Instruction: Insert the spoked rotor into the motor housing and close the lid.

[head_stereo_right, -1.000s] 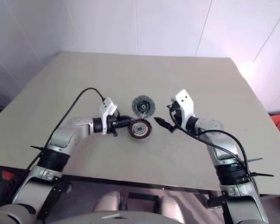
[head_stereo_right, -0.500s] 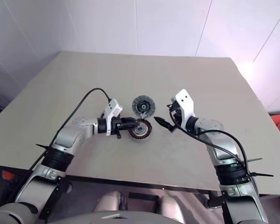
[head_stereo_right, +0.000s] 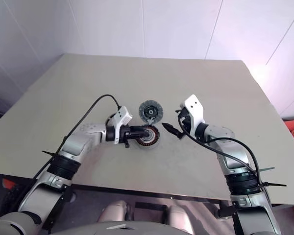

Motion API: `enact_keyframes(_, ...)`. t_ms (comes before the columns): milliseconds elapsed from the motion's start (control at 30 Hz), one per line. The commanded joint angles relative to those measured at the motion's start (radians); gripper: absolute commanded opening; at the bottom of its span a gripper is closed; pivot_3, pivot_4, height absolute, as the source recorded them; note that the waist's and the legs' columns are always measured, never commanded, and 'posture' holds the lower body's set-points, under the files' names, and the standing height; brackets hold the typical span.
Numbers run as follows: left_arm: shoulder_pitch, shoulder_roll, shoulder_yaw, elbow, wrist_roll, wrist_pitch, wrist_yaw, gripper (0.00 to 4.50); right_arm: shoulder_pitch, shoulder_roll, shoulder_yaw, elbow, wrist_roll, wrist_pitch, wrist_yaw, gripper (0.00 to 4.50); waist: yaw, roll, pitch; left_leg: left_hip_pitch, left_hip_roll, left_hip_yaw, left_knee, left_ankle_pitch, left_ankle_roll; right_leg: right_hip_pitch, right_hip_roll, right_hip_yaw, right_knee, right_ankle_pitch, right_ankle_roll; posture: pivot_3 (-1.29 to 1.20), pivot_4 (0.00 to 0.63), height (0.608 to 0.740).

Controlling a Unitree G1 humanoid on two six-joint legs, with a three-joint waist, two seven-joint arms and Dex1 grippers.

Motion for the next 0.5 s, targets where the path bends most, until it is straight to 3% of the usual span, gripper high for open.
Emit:
enact_keyframes(33,-0.029,-0.004,0.002,0.002,0.008,-0.026,-0.013,1.21,-0.009,0.001,-0.020,-0.010,0.003,-0.026,-0.001,4.50,0.000,0.000,0.000,0.000,0.000,0.000,0.000,0.000,0.000,0.000,0.000,0.000,0.000,0.000,0.000,0.00,0.000,0.740)
enact_keyframes(500,-0.030,-0.008,0.007,0.025,0.020,-0.048,-0.033,1.21,-0.013,0.002,-0.022,0.005,0.000,-0.043,0.002,4.50,0.000,0.000,0.000,0.000,0.000,0.000,-0.001,0.000,0.000,0.000,0.000,0.000,0.000,0.000,0.000,0.00,0.000,0.740)
